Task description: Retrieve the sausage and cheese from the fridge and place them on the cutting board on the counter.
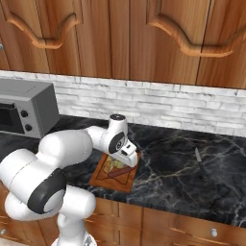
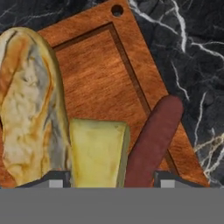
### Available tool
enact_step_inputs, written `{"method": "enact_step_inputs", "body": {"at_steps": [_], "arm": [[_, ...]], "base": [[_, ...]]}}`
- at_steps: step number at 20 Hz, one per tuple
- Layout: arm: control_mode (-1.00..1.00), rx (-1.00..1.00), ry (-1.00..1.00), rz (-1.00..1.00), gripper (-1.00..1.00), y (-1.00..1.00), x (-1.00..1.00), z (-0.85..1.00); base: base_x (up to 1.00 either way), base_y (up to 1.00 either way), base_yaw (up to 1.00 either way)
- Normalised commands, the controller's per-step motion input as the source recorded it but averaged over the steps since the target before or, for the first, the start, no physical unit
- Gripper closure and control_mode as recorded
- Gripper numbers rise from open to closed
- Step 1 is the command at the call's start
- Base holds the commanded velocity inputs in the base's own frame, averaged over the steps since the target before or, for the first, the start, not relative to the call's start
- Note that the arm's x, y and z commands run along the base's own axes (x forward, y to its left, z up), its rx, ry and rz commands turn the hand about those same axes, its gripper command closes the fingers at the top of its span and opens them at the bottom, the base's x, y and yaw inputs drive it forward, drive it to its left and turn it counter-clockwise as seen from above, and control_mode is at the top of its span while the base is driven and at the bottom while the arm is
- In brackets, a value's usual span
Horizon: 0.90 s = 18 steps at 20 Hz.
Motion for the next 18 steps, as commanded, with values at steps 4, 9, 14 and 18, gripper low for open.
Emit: {"method": "enact_step_inputs", "body": {"at_steps": [4,9,14,18], "arm": [[-1.0,0.04,0.0,0.0,-1.0,0.1,-0.14,0.13],[-1.0,0.05,0.0,0.0,-1.0,0.06,-0.22,0.28],[-1.0,0.0,-0.05,-0.02,-1.0,0.0,-0.63,0.07],[-1.0,-0.01,-0.23,-0.02,-1.0,0.01,-0.78,0.0]], "base": [[0.0,0.0,0.0],[0.0,0.0,0.0],[0.0,0.0,0.0],[0.0,0.0,0.0]]}}
